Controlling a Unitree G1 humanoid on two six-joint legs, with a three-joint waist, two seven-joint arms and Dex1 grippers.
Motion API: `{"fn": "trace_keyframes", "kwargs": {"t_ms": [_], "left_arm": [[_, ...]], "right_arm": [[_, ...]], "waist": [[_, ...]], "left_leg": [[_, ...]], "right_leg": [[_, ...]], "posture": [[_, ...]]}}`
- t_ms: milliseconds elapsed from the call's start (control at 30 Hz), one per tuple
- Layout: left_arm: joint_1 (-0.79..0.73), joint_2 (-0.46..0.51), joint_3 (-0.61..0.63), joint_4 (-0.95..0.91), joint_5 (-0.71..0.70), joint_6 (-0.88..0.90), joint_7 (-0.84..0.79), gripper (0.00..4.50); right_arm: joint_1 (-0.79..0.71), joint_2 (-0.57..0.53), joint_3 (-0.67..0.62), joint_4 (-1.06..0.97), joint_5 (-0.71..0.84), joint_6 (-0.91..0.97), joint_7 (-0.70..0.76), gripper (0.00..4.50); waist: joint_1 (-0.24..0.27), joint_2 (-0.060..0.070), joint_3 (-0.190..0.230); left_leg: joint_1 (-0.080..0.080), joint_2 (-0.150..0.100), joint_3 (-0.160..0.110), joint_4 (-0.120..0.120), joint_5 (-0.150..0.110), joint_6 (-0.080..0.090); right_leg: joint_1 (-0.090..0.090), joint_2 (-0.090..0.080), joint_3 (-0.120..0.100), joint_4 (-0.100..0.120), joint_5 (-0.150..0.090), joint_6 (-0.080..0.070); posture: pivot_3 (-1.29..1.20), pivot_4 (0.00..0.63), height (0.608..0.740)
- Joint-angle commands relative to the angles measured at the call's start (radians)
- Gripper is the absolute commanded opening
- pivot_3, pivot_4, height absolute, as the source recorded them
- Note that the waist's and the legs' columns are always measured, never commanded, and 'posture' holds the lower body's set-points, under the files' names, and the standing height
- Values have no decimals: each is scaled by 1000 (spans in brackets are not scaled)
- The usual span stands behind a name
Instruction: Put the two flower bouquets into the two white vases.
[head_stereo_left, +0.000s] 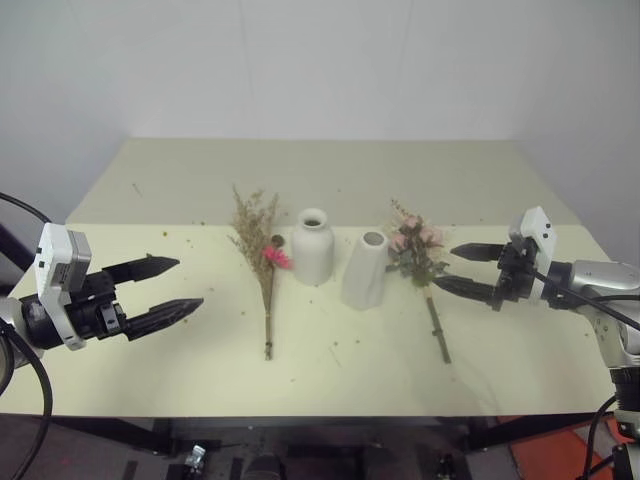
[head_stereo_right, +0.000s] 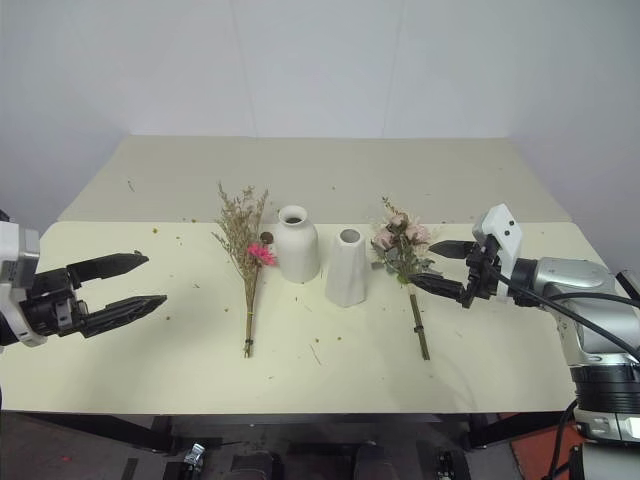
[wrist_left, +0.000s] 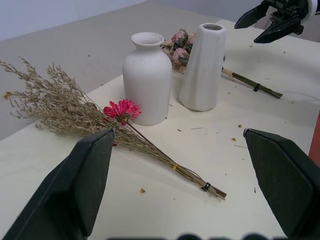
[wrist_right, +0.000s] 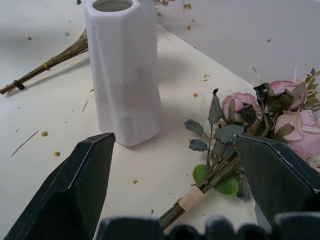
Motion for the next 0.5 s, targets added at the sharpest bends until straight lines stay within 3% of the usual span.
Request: {"fn": "trace_keyframes", "kwargs": {"t_ms": [33,333,500], "left_arm": [[-7,-3,0,-24,-13,-6,5,4500],[-36,59,-55,-31,-31,102,64,4500],[-135,78,-205,-57,7,208,198,4500]], "right_arm": [[-6,-15,-23,-22,3,-16,1,4476],[-1,-20,-31,-29,4,-32,10,4476],[-21,-14,-24,-20,1,-47,12,4476]], "waist": [[0,0,0],[0,0,0],[2,0,0]], "left_leg": [[0,0,0,0,0,0],[0,0,0,0,0,0],[0,0,0,0,0,0]], "right_leg": [[0,0,0,0,0,0],[0,0,0,0,0,0],[0,0,0,0,0,0]], "posture": [[0,150,740],[0,150,740],[0,150,740]]}}
